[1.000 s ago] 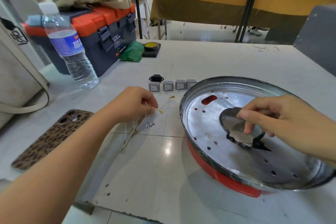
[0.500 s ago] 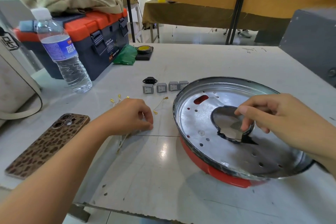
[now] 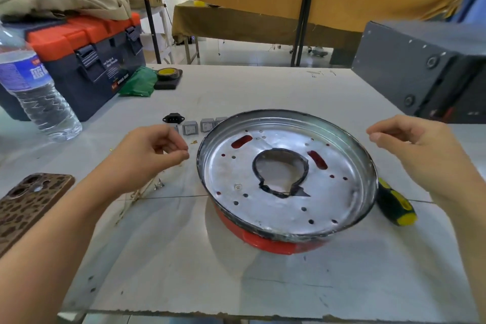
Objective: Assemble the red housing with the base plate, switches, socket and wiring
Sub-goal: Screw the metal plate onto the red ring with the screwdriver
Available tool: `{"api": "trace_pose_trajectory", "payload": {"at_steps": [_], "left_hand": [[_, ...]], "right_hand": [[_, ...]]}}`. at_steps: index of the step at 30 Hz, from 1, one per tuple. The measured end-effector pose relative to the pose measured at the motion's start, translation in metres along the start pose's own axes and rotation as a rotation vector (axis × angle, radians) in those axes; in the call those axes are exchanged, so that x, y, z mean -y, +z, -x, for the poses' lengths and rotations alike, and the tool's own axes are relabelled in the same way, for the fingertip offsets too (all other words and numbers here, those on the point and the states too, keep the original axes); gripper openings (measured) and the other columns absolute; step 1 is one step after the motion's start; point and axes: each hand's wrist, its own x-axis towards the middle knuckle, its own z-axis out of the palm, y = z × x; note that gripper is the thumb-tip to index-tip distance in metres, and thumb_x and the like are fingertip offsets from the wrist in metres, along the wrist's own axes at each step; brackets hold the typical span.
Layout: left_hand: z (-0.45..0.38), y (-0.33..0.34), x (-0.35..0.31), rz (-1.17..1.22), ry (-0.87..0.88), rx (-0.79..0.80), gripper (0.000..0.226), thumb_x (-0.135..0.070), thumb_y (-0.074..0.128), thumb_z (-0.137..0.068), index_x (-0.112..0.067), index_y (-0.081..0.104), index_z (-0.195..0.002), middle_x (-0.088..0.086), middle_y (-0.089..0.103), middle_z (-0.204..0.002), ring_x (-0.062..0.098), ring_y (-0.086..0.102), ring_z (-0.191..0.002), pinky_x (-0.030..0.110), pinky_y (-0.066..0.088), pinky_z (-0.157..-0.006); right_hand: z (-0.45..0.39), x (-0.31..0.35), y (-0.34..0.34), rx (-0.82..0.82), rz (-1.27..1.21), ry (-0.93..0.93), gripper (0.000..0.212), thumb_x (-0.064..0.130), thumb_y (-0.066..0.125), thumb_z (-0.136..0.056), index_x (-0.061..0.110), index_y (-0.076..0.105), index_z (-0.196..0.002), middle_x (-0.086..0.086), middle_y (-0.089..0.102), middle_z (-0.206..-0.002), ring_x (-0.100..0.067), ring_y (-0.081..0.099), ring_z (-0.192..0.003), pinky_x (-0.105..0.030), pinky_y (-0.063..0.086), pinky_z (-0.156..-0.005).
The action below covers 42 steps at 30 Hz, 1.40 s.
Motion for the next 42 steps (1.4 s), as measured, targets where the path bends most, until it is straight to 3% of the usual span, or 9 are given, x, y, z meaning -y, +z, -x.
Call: {"api": "trace_pose_trajectory", "payload": {"at_steps": [5,8,12,17,20,26,31,37,42], "left_hand": [[-0.001,0.012,-0.013,0.184,0.043,-0.048,0.014,-0.015,0.069,-0.082,-0.028,0.071,-0.081,0.002,0.069,-0.078,0.02,0.061,-0.073,0.037,0.051,-0.076],[-0.001,0.019,-0.022,0.189,0.044,-0.088,0.014,-0.016,0.07,-0.081,-0.03,0.072,-0.081,-0.001,0.072,-0.079,0.032,0.064,-0.082,0.045,0.053,-0.081],[-0.002,0.026,-0.032,0.202,0.036,-0.108,0.014,-0.012,0.07,-0.081,-0.026,0.073,-0.081,0.003,0.073,-0.082,0.032,0.065,-0.086,0.047,0.053,-0.086],[-0.003,0.032,-0.037,0.198,0.04,-0.116,0.015,-0.012,0.07,-0.081,-0.026,0.073,-0.083,-0.001,0.073,-0.082,0.022,0.067,-0.084,0.036,0.056,-0.082],[-0.005,0.034,-0.036,0.197,0.033,-0.117,0.015,-0.013,0.069,-0.082,-0.028,0.073,-0.082,-0.003,0.073,-0.081,0.022,0.067,-0.082,0.033,0.055,-0.078],[-0.008,0.037,-0.035,0.216,0.03,-0.109,0.016,-0.012,0.068,-0.083,-0.028,0.074,-0.081,-0.004,0.073,-0.08,0.026,0.067,-0.082,0.044,0.056,-0.079],[-0.009,0.04,-0.038,0.229,0.037,-0.107,0.017,-0.012,0.069,-0.082,-0.029,0.073,-0.08,-0.002,0.073,-0.079,0.031,0.066,-0.081,0.047,0.054,-0.077],[-0.008,0.043,-0.045,0.177,0.056,-0.116,0.014,-0.014,0.069,-0.082,-0.027,0.073,-0.082,-0.001,0.072,-0.081,0.031,0.064,-0.081,0.044,0.054,-0.076],[-0.008,0.043,-0.048,0.155,0.052,-0.12,0.01,-0.014,0.069,-0.082,-0.024,0.073,-0.084,-0.001,0.072,-0.083,0.027,0.065,-0.081,0.041,0.054,-0.077]], "right_hand": [[-0.005,-0.017,0.002,0.185,0.299,0.07,0.015,0.011,0.064,-0.086,0.024,0.065,-0.077,0.01,0.063,-0.076,0.002,0.054,-0.07,-0.01,0.034,-0.058],[-0.009,-0.022,0.008,0.233,0.448,0.046,0.012,0.009,0.061,-0.086,0.021,0.064,-0.083,0.004,0.058,-0.078,-0.006,0.048,-0.067,-0.008,0.029,-0.053],[-0.018,-0.024,0.017,0.16,0.49,0.036,0.013,0.006,0.058,-0.083,0.018,0.06,-0.08,-0.001,0.054,-0.079,-0.018,0.047,-0.074,-0.025,0.033,-0.057],[-0.027,-0.031,0.027,0.312,0.72,0.105,0.027,0.009,0.051,-0.083,0.024,0.041,-0.064,-0.003,0.048,-0.082,-0.025,0.045,-0.077,-0.03,0.031,-0.057],[-0.028,-0.036,0.027,0.293,0.675,0.131,0.024,0.014,0.054,-0.084,0.025,0.043,-0.067,-0.002,0.049,-0.083,-0.025,0.046,-0.079,-0.029,0.032,-0.059],[-0.03,-0.048,0.016,0.232,0.531,0.165,0.009,0.023,0.065,-0.083,0.018,0.058,-0.08,-0.004,0.061,-0.084,-0.024,0.054,-0.083,-0.031,0.041,-0.068],[-0.031,-0.058,0.004,0.162,0.374,0.161,0.003,0.025,0.057,-0.092,0.025,0.06,-0.093,0.003,0.058,-0.082,-0.012,0.051,-0.072,-0.02,0.035,-0.055],[-0.033,-0.063,-0.001,0.16,0.391,0.208,0.015,0.004,0.058,-0.085,0.015,0.068,-0.083,-0.003,0.061,-0.081,-0.016,0.053,-0.076,-0.013,0.033,-0.054],[-0.036,-0.062,-0.005,0.205,0.394,0.261,0.016,0.007,0.063,-0.084,0.02,0.068,-0.075,0.005,0.06,-0.072,-0.002,0.05,-0.066,-0.014,0.032,-0.051]]}}
